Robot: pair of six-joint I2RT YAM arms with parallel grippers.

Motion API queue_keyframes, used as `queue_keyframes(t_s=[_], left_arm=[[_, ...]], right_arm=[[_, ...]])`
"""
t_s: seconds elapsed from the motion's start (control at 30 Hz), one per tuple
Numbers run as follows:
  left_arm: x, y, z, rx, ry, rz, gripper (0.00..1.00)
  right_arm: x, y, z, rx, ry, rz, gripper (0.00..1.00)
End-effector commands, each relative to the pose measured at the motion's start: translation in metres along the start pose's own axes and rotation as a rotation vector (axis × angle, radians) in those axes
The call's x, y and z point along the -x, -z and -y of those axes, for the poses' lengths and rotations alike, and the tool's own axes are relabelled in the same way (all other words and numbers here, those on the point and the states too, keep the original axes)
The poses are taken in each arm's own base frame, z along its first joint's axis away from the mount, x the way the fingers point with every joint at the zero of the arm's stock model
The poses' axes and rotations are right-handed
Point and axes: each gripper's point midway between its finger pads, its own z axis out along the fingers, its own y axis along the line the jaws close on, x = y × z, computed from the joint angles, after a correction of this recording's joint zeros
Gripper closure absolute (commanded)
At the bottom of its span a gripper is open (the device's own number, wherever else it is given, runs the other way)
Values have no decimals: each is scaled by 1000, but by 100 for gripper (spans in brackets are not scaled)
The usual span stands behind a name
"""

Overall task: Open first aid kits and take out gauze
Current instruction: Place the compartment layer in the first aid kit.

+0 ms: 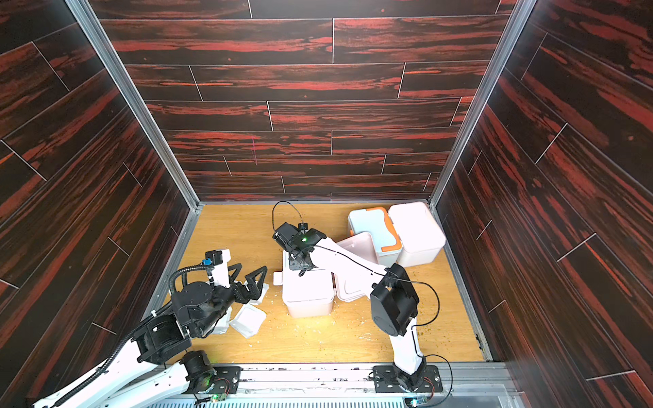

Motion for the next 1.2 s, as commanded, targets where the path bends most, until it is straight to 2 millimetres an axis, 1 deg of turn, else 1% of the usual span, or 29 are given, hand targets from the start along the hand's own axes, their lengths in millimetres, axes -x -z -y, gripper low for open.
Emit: queue_keyframes(t_s=[0.0, 0.37, 0.8, 0.97, 1.1, 1.17], left_arm=[[4, 1, -1, 0, 13, 26, 0], [6, 2, -1, -4, 17, 34, 0], [6, 2, -1, -3, 15, 36, 0], [7, 3, -2, -2, 14, 40, 0], [7, 2, -1, -2, 14, 39, 0], [7, 2, -1, -2, 13, 38, 0]], right_arm=[[-7, -15, -1, -26, 16, -31, 100], [-4, -17, 5, -60, 13, -16, 100], [5, -14, 0, -40, 11, 19, 100], [6, -14, -1, -35, 11, 24, 100], [3, -18, -1, -35, 14, 11, 100], [2, -17, -2, -28, 13, 5, 94]])
